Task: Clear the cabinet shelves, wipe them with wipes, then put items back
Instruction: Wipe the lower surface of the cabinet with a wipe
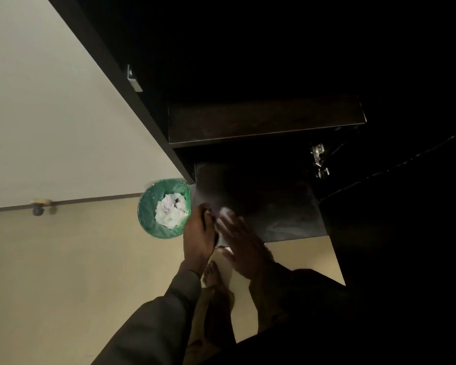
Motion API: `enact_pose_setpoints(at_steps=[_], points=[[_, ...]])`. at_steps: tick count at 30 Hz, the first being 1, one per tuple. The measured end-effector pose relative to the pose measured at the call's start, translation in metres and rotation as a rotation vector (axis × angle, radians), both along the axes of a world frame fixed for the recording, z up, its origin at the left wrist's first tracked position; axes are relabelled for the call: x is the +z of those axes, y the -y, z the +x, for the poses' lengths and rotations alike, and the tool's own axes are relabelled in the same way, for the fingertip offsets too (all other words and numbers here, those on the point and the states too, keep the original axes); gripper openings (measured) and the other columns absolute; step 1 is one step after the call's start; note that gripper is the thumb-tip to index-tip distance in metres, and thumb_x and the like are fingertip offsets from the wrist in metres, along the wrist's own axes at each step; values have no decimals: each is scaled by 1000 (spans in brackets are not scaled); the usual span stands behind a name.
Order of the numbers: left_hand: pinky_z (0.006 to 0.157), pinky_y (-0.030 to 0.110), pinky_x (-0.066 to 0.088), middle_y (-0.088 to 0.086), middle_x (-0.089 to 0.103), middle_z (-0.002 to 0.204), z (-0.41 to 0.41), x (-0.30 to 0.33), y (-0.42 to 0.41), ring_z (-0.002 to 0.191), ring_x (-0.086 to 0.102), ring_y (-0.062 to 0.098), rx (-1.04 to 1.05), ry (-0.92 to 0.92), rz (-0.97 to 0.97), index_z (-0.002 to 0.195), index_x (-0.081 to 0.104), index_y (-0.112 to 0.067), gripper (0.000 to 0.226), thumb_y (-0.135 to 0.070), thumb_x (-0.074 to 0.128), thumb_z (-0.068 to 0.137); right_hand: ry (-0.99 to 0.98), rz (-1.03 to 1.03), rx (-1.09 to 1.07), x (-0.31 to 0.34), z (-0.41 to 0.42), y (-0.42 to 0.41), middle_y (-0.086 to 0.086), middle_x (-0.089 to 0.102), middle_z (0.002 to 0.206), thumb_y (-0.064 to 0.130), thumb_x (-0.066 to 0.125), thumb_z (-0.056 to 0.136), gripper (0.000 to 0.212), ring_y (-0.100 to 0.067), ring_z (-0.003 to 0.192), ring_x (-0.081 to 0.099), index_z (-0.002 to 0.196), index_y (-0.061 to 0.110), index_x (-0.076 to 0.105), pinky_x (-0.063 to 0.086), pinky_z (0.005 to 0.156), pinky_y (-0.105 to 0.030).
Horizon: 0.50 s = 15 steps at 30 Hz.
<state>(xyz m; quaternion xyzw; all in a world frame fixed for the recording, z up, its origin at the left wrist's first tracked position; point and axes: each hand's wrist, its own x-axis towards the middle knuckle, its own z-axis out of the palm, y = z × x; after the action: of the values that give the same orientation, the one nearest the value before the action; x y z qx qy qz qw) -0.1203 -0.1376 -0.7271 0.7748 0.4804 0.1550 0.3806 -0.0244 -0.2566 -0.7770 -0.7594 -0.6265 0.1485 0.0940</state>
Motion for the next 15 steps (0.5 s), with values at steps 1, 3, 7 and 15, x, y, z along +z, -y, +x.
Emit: enact_pose_setpoints(at_steps=[1, 3, 7, 15], points=[[77, 27, 44, 3, 66, 105, 2, 1, 2, 90, 59, 18, -15, -3, -2, 113, 55, -21, 30, -33, 30, 103, -14, 5, -108, 4, 9, 17, -9, 12, 163, 47, 30, 100, 61, -25, 151, 7, 153, 16, 27, 21, 117, -50], [75, 23, 38, 4, 66, 105, 7, 2, 4, 86, 57, 16, -28, -10, -7, 115, 56, -19, 29, -30, 32, 103, 0, -32, -355, 8, 33, 48, -9, 7, 163, 51, 20, 100, 65, -24, 151, 3, 153, 14, 24, 20, 118, -49], [78, 24, 42, 3, 67, 111, 11, 1, 8, 90, 61, 19, -31, 12, -27, 118, 54, -22, 27, -32, 33, 104, 55, -85, -653, 14, 81, 79, -11, 4, 163, 50, 30, 100, 70, -26, 151, -1, 155, 10, 12, 16, 121, -49], [79, 22, 39, 1, 65, 107, 21, -1, 8, 88, 56, 14, -35, 26, -10, 116, 56, -20, 26, -28, 34, 105, 76, -62, -584, 5, 129, -31, -15, 9, 162, 56, 23, 100, 70, -31, 150, 0, 154, 12, 17, 11, 121, -47]])
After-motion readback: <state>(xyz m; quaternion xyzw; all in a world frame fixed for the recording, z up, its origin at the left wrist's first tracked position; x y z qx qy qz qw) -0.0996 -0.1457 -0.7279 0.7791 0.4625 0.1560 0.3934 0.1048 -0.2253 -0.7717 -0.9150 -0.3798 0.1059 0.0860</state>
